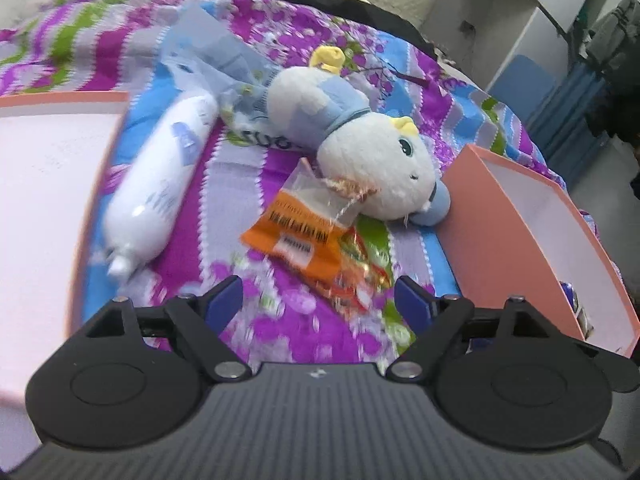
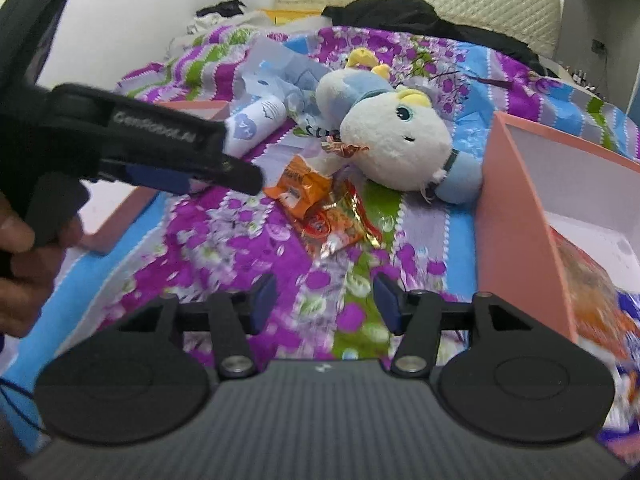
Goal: Organize snacks
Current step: 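Grasp the orange-printed clear bag with the left gripper while the right grasps the red candy pack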
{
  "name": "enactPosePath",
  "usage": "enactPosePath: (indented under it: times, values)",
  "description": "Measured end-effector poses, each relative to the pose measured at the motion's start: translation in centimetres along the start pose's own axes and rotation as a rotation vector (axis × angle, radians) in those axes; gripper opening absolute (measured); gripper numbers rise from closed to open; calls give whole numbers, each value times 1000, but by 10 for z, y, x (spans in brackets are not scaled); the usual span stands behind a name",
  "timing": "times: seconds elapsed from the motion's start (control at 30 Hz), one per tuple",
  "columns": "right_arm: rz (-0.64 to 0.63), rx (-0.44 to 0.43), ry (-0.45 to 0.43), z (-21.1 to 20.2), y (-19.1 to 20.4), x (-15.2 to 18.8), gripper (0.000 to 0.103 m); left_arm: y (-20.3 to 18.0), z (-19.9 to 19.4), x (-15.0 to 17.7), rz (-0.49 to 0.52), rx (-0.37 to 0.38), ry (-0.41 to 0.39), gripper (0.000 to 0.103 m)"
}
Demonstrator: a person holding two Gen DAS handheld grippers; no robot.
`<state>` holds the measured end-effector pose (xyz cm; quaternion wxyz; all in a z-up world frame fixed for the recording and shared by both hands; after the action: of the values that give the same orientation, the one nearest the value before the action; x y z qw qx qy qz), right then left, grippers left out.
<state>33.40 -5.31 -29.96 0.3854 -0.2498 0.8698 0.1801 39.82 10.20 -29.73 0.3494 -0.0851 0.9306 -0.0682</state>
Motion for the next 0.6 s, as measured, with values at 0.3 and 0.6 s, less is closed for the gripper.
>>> enactPosePath:
  times: [0.3, 0.6]
  values:
    - [-62, -52, 73, 71, -14, -25, 82, -17, 67, -40, 117, 44, 41, 94]
    - [-115, -63, 160, 114, -29, -27, 82, -21, 113, -55, 178, 37, 68, 94]
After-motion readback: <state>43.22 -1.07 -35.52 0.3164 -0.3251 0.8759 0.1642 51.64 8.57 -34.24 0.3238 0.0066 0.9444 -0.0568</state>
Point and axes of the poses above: each gripper's, at about its wrist camera, not at the fingertips, and z roughly the way its jaws point, y to its left, x to its underside, the point moved 10 cm from there along z, roughly the way its jaws point, and after that the axes turned 12 degrees about -x, right-handed, at the moved point
